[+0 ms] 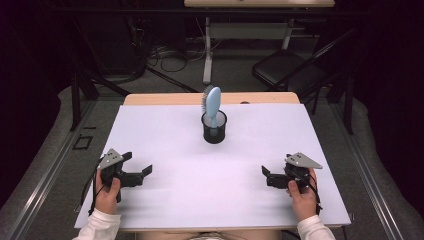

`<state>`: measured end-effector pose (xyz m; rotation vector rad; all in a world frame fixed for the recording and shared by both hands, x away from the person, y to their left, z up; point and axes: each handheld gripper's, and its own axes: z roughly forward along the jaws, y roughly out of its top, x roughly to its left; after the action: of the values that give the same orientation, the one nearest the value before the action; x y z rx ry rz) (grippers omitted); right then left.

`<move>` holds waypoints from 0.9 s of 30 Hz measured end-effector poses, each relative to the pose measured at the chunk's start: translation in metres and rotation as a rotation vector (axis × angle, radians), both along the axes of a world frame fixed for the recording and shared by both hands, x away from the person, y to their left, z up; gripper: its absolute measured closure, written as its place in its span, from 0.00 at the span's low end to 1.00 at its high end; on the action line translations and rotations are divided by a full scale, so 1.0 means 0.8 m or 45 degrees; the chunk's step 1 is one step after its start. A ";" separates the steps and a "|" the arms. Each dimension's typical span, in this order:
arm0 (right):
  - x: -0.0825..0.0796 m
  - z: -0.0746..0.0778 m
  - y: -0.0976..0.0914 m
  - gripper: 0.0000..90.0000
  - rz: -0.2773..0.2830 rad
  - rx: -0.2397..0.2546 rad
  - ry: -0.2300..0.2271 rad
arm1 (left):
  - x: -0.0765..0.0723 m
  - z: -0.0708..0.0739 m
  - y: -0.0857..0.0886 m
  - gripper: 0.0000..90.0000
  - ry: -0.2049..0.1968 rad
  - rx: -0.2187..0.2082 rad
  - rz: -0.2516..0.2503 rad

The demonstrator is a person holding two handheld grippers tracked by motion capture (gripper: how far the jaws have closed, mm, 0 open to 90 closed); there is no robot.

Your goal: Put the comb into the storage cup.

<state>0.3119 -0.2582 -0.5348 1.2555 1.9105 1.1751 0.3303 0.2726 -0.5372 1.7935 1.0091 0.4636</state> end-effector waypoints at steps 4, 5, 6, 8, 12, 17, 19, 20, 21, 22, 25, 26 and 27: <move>0.000 -0.002 0.001 0.00 0.004 -0.005 -0.007 | 0.001 -0.001 0.001 0.00 -0.002 -0.003 0.001; 0.000 -0.002 0.002 0.00 0.007 -0.009 -0.005 | 0.001 -0.001 0.001 0.00 0.001 -0.005 0.001; 0.001 -0.003 0.002 0.00 0.008 -0.011 -0.003 | 0.001 -0.002 0.001 0.00 0.003 -0.010 0.005; 0.001 -0.003 0.003 0.00 0.009 -0.017 -0.004 | 0.002 -0.002 0.001 0.00 0.006 -0.011 0.003; 0.000 -0.003 0.003 0.00 0.015 -0.017 -0.010 | 0.002 -0.002 0.001 0.00 0.006 -0.004 -0.001; 0.000 -0.003 0.003 0.00 0.017 -0.016 -0.009 | 0.002 -0.003 0.001 0.00 0.008 -0.005 0.003; 0.000 -0.003 0.004 0.00 0.020 -0.016 -0.008 | 0.002 -0.003 0.001 0.00 0.009 -0.006 0.002; 0.000 -0.003 0.004 0.00 0.019 -0.012 -0.008 | 0.002 -0.003 0.001 0.00 0.009 -0.004 0.003; 0.000 -0.003 0.004 0.00 0.019 -0.014 -0.006 | 0.002 -0.003 0.001 0.00 0.006 -0.001 0.002; 0.000 -0.003 0.004 0.00 0.020 -0.015 -0.007 | 0.002 -0.003 0.001 0.00 0.008 -0.005 0.003; 0.000 -0.003 0.004 0.00 0.019 -0.012 -0.005 | 0.003 -0.003 0.002 0.00 0.010 -0.004 0.003; 0.000 -0.003 0.003 0.00 0.018 -0.012 -0.004 | 0.003 -0.003 0.002 0.00 0.011 -0.005 0.004; 0.001 -0.003 0.003 0.00 0.018 -0.012 -0.004 | 0.003 -0.003 0.002 0.00 0.010 -0.003 0.004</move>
<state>0.3123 -0.2555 -0.5373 1.2364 1.9230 1.1734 0.3328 0.2746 -0.5396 1.7935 1.0173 0.4576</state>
